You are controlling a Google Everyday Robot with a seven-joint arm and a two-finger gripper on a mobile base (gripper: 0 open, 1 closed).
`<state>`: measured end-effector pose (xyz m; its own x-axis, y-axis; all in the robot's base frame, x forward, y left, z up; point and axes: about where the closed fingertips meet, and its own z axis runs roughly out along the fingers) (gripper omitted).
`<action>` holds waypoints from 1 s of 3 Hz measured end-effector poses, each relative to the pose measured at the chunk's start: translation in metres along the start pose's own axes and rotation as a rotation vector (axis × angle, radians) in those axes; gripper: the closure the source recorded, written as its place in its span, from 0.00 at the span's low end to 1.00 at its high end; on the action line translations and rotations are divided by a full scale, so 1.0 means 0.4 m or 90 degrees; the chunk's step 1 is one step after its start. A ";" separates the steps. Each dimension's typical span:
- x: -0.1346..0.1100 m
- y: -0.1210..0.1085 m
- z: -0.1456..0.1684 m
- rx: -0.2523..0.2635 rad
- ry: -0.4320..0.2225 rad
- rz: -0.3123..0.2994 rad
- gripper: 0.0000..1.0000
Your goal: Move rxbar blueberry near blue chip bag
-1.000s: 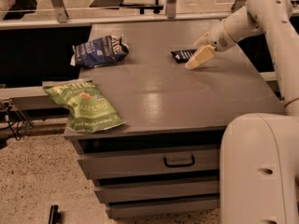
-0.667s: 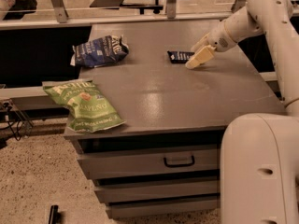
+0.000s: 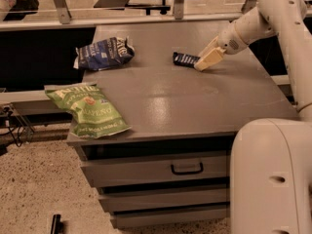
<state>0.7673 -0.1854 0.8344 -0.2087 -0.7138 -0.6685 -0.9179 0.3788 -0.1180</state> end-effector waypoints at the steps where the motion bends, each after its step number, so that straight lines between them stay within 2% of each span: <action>1: -0.001 0.000 -0.001 0.000 0.000 0.000 1.00; 3: -0.002 0.000 -0.002 0.000 0.000 0.000 1.00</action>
Offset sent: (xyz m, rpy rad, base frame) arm -0.0820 -0.0056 0.0901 0.1368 -0.1403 0.1229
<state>0.7672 -0.1854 0.8354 -0.2084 -0.7138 -0.6687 -0.9180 0.3787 -0.1181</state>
